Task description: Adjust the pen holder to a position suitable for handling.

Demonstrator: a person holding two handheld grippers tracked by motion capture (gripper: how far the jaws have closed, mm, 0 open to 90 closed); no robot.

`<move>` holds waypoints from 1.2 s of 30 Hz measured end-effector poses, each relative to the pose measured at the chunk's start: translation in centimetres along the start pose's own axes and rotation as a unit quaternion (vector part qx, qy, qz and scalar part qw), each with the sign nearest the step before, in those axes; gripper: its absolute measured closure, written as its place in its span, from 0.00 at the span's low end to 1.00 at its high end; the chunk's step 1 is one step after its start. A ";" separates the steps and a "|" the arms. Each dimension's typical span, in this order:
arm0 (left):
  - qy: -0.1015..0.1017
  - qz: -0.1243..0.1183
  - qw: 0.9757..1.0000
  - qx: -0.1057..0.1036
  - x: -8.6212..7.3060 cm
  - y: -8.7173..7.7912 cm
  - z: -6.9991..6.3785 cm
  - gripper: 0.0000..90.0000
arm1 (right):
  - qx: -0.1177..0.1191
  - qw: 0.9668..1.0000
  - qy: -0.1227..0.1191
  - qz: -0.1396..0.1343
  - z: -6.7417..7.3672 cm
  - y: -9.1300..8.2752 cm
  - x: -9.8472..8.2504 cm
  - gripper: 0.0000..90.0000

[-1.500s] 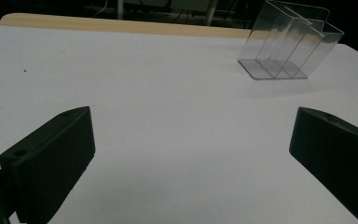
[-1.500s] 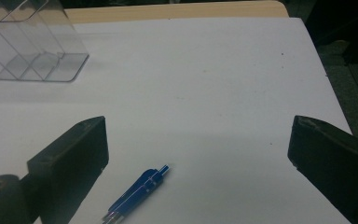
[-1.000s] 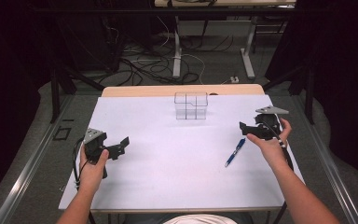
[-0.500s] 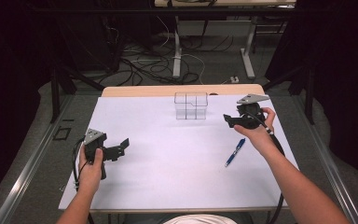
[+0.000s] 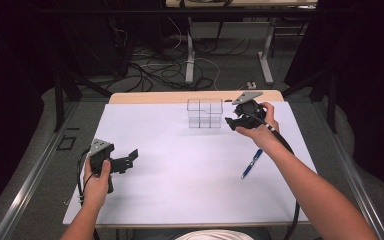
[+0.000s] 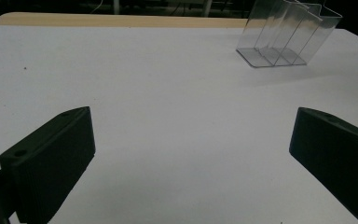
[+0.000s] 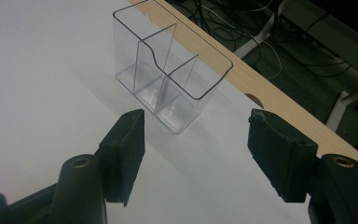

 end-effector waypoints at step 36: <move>-0.006 0.002 1.000 -0.008 -0.1 -0.1 0.1 0.00 | 0.007 0.961 -0.261 0.089 2.8 6.3 5.3 0.48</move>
Point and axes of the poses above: each handheld gripper's, and its own axes: y roughly forward along the jaws, x roughly out of its top, z roughly to its left, the point moved 8 cm from there along y, roughly forward along the jaws, and after that the axes turned 1 degree about z, right-handed, at the moved point
